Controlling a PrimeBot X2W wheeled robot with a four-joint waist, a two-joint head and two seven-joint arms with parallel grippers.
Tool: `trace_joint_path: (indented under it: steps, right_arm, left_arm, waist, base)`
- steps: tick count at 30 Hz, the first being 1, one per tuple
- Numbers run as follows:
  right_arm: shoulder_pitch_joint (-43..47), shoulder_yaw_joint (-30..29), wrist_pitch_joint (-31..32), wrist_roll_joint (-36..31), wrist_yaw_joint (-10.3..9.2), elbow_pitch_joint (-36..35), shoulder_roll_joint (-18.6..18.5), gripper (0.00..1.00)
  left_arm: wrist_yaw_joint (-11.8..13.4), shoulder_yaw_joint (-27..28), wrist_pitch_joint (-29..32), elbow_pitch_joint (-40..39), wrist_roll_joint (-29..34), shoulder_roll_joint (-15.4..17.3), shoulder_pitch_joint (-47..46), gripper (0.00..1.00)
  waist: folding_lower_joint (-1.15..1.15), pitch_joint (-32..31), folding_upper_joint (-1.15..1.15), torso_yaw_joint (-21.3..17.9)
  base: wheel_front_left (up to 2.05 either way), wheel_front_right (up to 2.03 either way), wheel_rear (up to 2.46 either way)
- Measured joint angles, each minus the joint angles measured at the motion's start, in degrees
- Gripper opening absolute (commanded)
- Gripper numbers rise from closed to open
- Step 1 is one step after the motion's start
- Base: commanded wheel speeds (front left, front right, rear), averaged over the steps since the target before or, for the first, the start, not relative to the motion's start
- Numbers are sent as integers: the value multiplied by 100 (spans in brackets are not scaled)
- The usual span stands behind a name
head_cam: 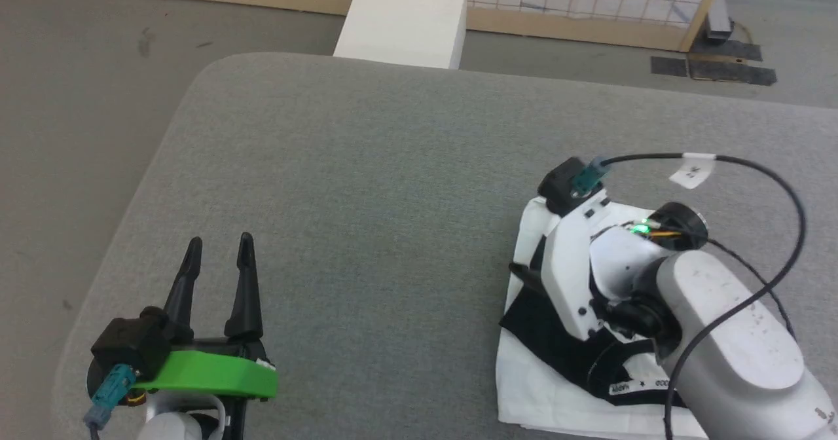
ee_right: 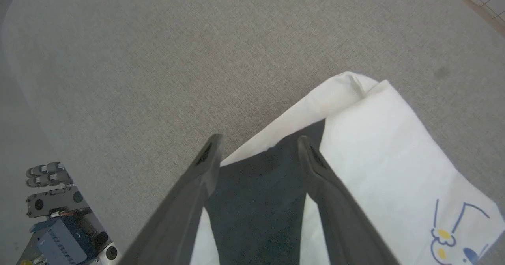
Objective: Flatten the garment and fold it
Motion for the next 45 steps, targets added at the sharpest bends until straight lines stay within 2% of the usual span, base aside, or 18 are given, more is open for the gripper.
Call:
trace_joint_path:
  steps: [3,7,10,14,21,29,30,31,32,33,39,45]
  right_arm:
    - [-3,-313,-179,-122,0,-160,-56,100]
    - [185,-1184,-271,-835,-1,-190,-166,100]
    - [641,-1766,-245,-1319,0,-214,-64,100]
    - [1194,-2336,-191,-1730,-1,-224,261,100]
    - [1648,-2632,-113,-2029,0,-33,688,100]
    - [1712,-2551,-302,-2079,-1,285,722,100]
    - [1711,-2553,-321,-2061,-1,321,714,49]
    - [1708,-2548,-339,-2020,-1,344,694,31]
    - [1706,-2539,-380,-1979,-1,371,657,9]
    - [1702,-2525,-410,-1946,0,393,626,0]
    - [1608,-2167,-604,-1744,3,404,452,0]
    - [1254,-1157,-648,-1328,3,315,-132,0]
  left_arm:
    - [1,56,-1,-54,23,12,26,100]
    - [8,165,-2,-148,52,12,70,100]
    - [10,172,-4,-193,53,9,150,100]
    - [9,124,-4,-197,59,8,170,100]
    - [3,35,-4,-202,60,11,159,100]
    - [1,-16,-4,-154,56,45,110,100]
    - [1,-16,-4,-154,55,53,107,100]
    - [1,-15,-4,-153,55,60,106,100]
    - [1,-18,-4,-149,55,62,104,100]
    - [0,-16,-4,-148,55,63,104,100]
    - [0,25,-4,-174,55,87,105,100]
    - [12,213,-4,-363,47,92,149,100]
  waist:
    - [0,-51,0,-142]
    - [0,-126,0,-366]
    - [0,-173,0,-541]
    - [0,-185,0,-735]
    - [0,-36,0,-787]
    - [0,114,0,-602]
    - [0,127,0,-582]
    - [0,141,0,-569]
    - [0,151,0,-556]
    - [0,158,0,-548]
    - [0,182,0,-648]
    - [0,202,0,-1050]
  base:
    - [0,0,0]
    - [0,0,0]
    - [0,0,0]
    - [0,0,0]
    - [0,0,0]
    - [0,0,0]
    - [0,0,0]
    - [0,0,0]
    - [0,0,0]
    - [0,0,0]
    - [0,0,0]
    - [0,0,0]
